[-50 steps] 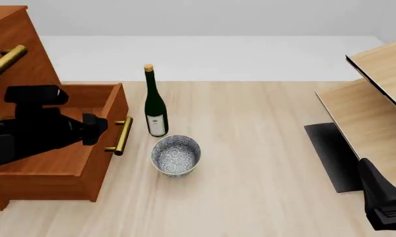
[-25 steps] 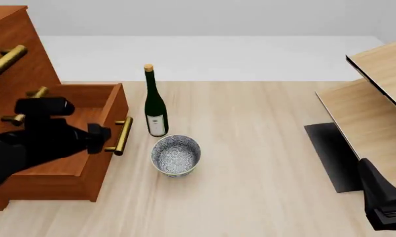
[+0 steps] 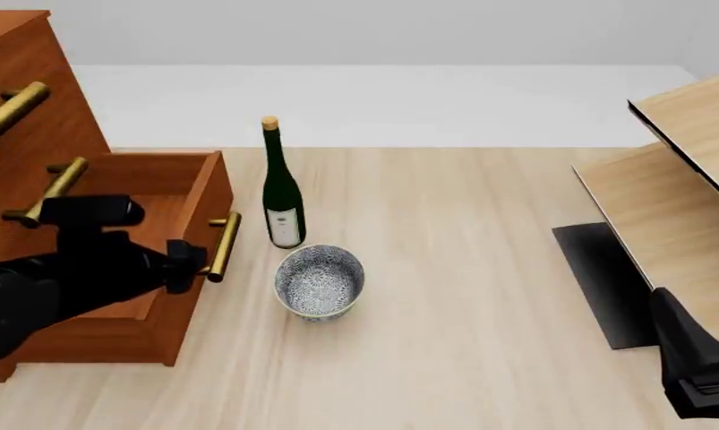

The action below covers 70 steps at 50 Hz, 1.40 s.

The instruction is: Put the wine bottle in the bottom drawer of the cabinet.

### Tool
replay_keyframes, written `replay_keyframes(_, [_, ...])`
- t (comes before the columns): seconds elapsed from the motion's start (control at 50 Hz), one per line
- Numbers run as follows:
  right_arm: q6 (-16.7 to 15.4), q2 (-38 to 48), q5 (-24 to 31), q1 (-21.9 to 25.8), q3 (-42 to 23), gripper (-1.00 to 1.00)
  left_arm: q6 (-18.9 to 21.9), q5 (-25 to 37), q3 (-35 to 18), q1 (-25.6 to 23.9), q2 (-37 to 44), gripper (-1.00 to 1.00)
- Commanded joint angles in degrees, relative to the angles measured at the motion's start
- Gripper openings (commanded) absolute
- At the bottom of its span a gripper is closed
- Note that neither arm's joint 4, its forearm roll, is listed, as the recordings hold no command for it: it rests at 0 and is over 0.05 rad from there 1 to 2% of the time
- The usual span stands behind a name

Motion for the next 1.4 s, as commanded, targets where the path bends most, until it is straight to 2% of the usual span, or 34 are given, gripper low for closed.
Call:
replay_keyframes(0.02, [0.0, -0.07, 0.09, 0.04, 0.0, 1.0, -0.3, -0.82, 0.61, -0.49, 0.39, 1.0])
replay_keyframes(0.68, [0.09, -0.16, 0.19, -0.09, -0.03, 1.0, -2.05, -2.72, 1.47, -3.09, 1.33, 1.0])
replay_keyframes(1.4, [0.21, -0.13, 0.05, -0.06, -0.07, 1.0, -4.15, -2.74, -0.43, -7.15, 2.12, 1.0])
